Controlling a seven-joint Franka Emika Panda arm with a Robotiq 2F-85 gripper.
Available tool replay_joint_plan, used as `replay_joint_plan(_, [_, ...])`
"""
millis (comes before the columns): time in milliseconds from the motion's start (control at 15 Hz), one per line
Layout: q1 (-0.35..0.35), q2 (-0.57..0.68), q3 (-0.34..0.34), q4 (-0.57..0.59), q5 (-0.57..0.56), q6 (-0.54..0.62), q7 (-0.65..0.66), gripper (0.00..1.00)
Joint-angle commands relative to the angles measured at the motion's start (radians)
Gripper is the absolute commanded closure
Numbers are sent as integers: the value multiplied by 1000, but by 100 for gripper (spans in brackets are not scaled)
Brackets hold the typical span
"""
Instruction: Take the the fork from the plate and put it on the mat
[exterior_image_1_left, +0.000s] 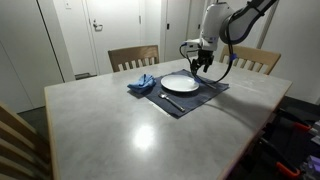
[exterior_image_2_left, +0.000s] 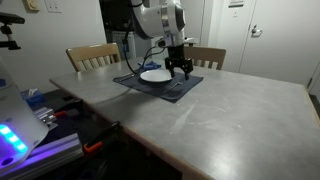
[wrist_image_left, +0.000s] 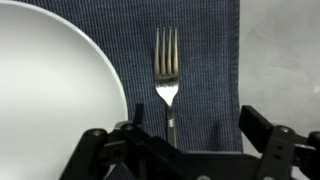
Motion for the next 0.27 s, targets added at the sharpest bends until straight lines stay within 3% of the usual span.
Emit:
replay_joint_plan(0, [-30, -52, 39, 3, 92, -51, 2, 0])
replay_joint_plan(200, [-31, -74, 50, 20, 147, -81, -4, 0])
